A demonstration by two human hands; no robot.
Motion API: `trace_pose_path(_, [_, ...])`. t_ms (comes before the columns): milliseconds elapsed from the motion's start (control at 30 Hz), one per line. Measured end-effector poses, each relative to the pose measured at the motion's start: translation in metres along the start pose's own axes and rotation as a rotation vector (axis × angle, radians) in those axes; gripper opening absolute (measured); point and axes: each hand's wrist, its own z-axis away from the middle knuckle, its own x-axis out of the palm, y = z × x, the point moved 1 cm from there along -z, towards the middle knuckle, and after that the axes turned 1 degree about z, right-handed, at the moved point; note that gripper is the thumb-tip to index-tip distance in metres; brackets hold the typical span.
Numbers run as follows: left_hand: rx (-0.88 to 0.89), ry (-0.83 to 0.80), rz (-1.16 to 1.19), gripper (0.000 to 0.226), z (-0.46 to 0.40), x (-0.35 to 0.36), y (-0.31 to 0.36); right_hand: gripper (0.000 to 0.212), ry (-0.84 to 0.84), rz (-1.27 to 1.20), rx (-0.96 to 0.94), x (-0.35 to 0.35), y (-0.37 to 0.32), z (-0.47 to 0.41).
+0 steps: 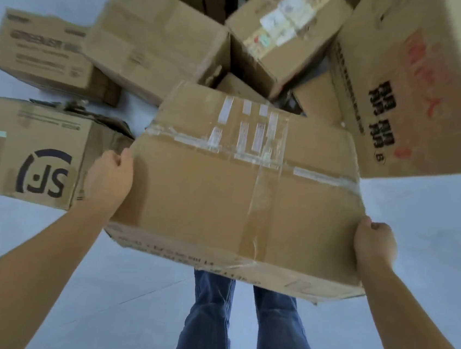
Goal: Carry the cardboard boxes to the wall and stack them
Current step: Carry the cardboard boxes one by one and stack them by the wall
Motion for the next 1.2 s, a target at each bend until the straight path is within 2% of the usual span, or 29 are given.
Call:
trace_pose_path(233, [-0.121,0.262,0.135,0.037,0.096,-0.09,-0.027,0.025,-0.105,-0.035,-0.284,-0.045,-0.055,0.037])
trace_pose_path(367, [-0.288,0.45,0.234,0.036,0.173,-0.119,-0.037,0.026,-0.205,-0.032,-0.539,-0.081,-0.109,0.049])
trace_pose_path(533, [-0.508,0.621,0.379,0.035,0.288,-0.108,-0.04,0.031,-0.289,0.019,-0.866,-0.131,-0.16,0.07])
trace_pose_path(733, [-0.746,0.768,0.561,0.037,0.405,-0.075,-0.041,0.032,-0.341,0.116,-1.108,-0.157,-0.19,0.115])
trace_pose_path(933, [-1.017,0.92,0.668,0.042,0.528,-0.036,-0.068,0.034,-0.51,0.239,-1.331,-0.144,-0.16,0.182])
trace_pose_path(1200, [-1.311,1.135,0.729,0.042,0.731,0.044,-0.062,0.029,-0.773,0.364,-1.634,-0.141,-0.041,0.253])
